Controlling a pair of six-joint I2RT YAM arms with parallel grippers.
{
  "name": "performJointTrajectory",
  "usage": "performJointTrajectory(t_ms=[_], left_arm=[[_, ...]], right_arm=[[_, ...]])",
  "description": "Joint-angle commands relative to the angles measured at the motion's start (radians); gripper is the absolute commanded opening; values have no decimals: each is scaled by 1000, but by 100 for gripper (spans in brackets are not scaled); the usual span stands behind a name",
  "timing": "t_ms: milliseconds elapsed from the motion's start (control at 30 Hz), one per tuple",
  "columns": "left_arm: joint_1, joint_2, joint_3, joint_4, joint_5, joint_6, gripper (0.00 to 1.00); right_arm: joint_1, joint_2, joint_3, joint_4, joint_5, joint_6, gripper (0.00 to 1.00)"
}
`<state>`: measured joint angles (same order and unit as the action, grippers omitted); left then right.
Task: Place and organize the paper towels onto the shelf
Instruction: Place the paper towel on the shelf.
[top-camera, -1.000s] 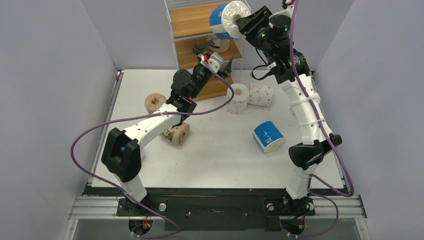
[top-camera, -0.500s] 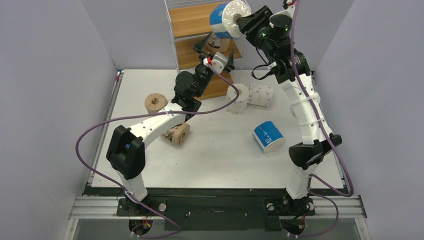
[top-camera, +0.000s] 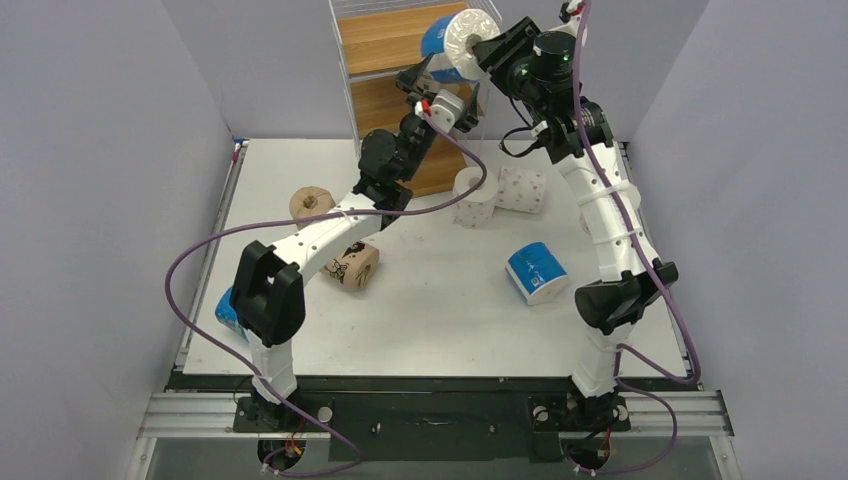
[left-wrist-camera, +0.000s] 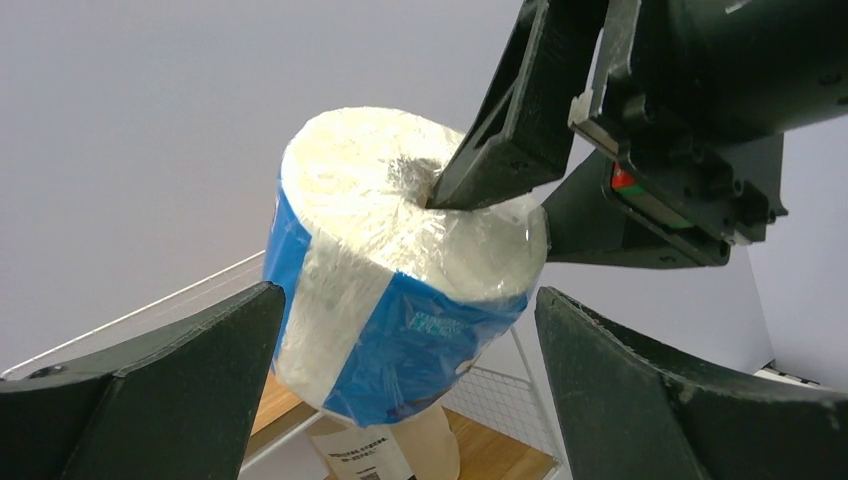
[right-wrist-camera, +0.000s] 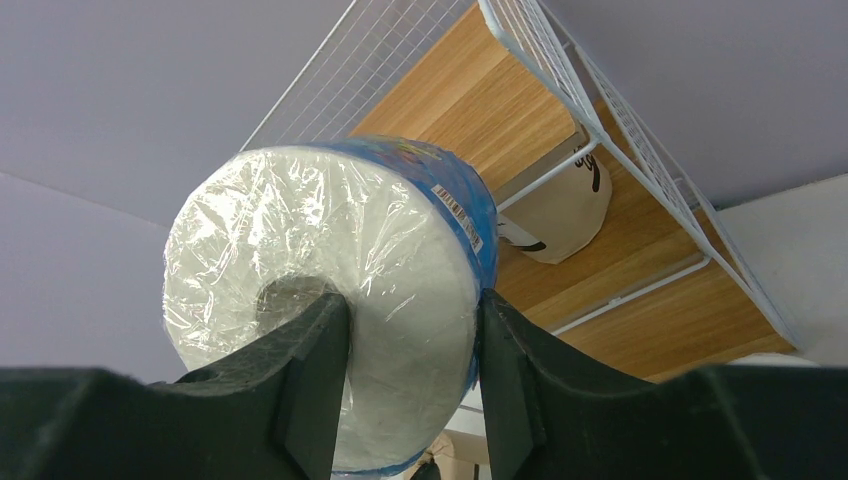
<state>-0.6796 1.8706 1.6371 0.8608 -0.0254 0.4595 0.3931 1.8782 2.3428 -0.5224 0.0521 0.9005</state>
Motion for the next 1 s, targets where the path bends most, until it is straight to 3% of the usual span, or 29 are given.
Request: performJointTrajectory(t_ms=[0, 133, 333, 733, 967], left_arm=[[18, 30, 101, -16, -1, -99, 96], [44, 68, 145, -42, -4, -180, 98], [48, 85, 158, -54, -4, -187, 97], [41, 1, 8, -23, 85, -101, 96], [40, 35, 69, -55, 70, -40, 96]], right_arm=[[-7, -3, 26, 112, -27, 20, 37], [-7, 2, 26, 112, -38, 23, 37], [-18, 6, 36, 120, -43, 32, 37], [-24, -12, 45, 140, -43, 59, 37], [-19, -8, 49, 142, -43, 63, 37]])
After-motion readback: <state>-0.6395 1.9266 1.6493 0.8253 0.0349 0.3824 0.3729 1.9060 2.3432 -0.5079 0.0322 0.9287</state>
